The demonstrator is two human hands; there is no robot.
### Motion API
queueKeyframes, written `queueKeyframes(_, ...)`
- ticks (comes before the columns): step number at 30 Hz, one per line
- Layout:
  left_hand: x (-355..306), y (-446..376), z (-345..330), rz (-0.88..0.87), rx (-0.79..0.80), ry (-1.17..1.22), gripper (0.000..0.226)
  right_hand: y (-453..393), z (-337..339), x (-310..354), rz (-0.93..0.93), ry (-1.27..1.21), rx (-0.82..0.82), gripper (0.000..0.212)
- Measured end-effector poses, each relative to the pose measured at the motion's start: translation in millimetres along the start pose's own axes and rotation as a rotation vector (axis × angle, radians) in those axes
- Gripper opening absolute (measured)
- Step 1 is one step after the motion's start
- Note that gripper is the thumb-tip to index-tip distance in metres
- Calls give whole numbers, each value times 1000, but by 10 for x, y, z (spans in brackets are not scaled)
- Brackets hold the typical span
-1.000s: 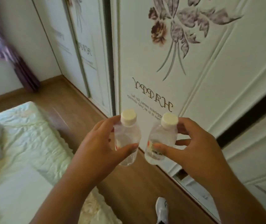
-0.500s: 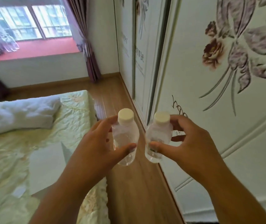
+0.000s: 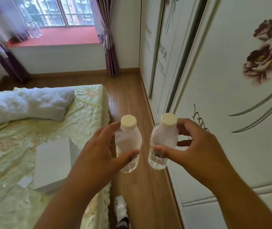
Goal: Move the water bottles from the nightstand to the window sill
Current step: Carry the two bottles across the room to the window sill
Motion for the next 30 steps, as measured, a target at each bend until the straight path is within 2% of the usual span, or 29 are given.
queueKeyframes(3,112,-371,-60,-15,18,36,86,-303,-86,-42,-14,29,-11,62)
queueKeyframes(8,266,-1263,47,-76,-2,56,86,-1017,-284,83,-11,74,-55,72)
queueKeyframes(16,734,-2391,257,-97,-13,82,84,-2091,-853,414,16,84,-95,65)
queueKeyframes(20,1015,-2712,355,-73,-21,70,85,-2465,-1148,461,10,59,-55,61)
queueKeyframes(24,1238,-3039,391,-40,-38,71,84,-2872,-1433,428,13,28,11,66)
queueKeyframes(30,1418,-3589,344,34,-80,-7,86,-3621,-1714,256,32,-41,60,58)
Point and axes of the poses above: each hand's wrist, its own y-axis away from the middle knuckle, its own z-axis out of the back of the hand, x = y × z, the point moved 5 cm from there along -y, towards the middle knuckle, and after that the axes turned 8 degrees about -x, right-handed, at the moved point
